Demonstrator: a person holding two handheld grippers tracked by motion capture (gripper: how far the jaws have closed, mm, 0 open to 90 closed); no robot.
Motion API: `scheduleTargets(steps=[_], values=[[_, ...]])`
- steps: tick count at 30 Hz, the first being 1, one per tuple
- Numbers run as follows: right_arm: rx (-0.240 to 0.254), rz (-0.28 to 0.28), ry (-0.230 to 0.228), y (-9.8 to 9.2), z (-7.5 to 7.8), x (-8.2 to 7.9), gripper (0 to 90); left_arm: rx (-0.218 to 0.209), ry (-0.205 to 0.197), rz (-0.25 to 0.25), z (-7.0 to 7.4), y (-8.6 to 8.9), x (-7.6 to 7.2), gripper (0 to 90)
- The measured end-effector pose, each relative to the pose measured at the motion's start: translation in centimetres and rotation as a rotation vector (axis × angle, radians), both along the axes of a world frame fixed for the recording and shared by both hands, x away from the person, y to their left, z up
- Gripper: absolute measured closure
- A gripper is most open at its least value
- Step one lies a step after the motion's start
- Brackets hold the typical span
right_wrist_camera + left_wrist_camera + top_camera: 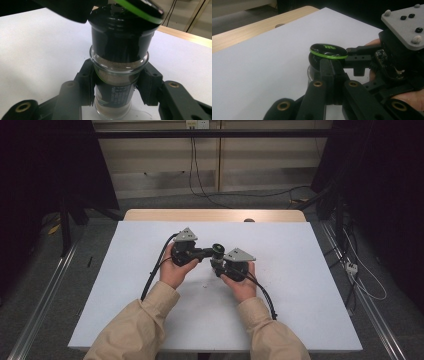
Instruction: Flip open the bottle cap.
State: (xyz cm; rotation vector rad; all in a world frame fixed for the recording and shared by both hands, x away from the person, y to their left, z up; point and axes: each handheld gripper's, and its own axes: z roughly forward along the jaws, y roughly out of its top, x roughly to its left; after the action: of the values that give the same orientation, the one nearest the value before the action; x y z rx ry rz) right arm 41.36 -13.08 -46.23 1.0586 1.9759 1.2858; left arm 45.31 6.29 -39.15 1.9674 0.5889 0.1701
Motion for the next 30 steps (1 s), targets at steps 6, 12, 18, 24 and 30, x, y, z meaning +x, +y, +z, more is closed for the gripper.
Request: scheduleTargets(steps=[6, 12, 18, 24, 30], values=[[0.001, -0.001, 0.002, -0.01, 0.0, 0.01, 53.7, 0.001, 0.005, 0.001, 0.2, -0.16, 0.06, 90.0], [0.004, -0.001, 0.002, -0.01, -0.01, 0.03, 53.7, 0.006, 0.003, 0.002, 0.32, -0.23, 0.12, 90.0], [0.004, -0.001, 0.003, -0.02, -0.01, 0.04, 53.7, 0.006, -0.001, 0.0, 0.46, -0.3, 0.2, 90.0], [0.002, -0.002, 0.003, -0.01, -0.01, 0.03, 53.7, 0.004, 0.007, 0.005, 0.67, -0.43, 0.21, 90.0], [0.003, -0.002, 0.004, -0.01, -0.01, 0.03, 53.7, 0.008, 0.008, 0.006, 0.93, -0.61, 0.29, 90.0]])
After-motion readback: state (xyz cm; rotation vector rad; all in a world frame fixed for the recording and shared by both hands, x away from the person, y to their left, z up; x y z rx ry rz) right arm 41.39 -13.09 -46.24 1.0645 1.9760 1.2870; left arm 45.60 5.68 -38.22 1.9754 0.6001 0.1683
